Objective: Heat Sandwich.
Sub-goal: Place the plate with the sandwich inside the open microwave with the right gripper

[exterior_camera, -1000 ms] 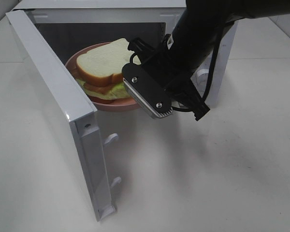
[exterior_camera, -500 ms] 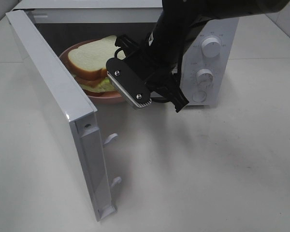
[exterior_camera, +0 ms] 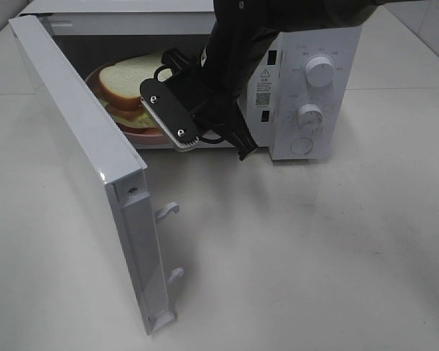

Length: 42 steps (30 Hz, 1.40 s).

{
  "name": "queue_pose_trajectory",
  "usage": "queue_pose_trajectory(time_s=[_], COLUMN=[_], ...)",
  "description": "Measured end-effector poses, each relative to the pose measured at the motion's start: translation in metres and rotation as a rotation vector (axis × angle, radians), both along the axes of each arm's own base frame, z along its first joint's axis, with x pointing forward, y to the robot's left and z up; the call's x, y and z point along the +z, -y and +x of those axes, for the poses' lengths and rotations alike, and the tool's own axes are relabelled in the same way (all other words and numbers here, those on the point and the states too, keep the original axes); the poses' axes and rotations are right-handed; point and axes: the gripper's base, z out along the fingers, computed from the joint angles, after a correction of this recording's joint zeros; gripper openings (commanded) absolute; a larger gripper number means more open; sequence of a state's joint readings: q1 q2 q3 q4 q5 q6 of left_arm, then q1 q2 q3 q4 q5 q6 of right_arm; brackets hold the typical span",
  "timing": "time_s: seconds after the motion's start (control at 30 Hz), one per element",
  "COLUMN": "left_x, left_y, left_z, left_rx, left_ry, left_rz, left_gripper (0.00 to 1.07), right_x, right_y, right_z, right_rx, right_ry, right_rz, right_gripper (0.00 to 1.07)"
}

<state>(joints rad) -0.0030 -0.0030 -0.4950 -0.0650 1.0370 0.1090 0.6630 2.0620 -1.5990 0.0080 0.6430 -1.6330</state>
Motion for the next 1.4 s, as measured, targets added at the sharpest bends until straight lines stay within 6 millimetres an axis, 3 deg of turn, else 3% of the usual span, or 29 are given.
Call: queue_pose_trajectory(time_s=[0.9,1.4], left_x=[0.000,0.000], left_y=[0.000,0.000], left_z=[0.000,0.000], left_rx=[0.000,0.000], left_ry=[0.000,0.000], left_rz=[0.000,0.000], left_gripper=[1.03,1.03], right_x=[-0.009,-0.030], right_y=[-0.028,-0.040], right_z=[0.043,0.064], right_rx=[-0.141,-0.249], right_ry=[0.003,0.005], right_rz=[0.021,0.051], right_gripper=[0.00,0.02])
